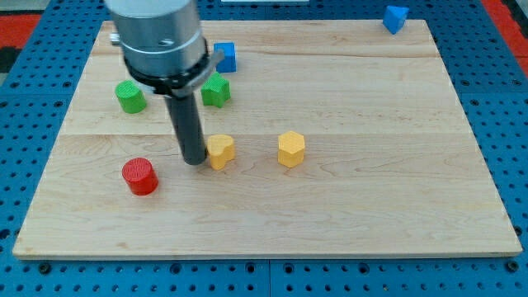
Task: Slide the red circle to bottom left
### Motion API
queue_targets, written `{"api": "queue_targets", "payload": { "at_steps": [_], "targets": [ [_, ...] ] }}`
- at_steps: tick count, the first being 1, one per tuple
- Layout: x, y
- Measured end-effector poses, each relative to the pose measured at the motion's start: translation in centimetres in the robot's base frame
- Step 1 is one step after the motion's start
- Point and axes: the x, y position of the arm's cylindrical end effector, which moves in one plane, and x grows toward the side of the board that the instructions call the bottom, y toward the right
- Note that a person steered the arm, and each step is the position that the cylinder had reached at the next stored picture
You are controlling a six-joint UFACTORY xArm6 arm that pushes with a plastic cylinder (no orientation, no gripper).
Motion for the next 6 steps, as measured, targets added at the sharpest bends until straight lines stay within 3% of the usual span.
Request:
{"api": "queue_targets", "payload": {
  "at_steps": [3,6],
  "targets": [
    [0.6,-9.9],
    [1.1,-8.3]
  ]
}}
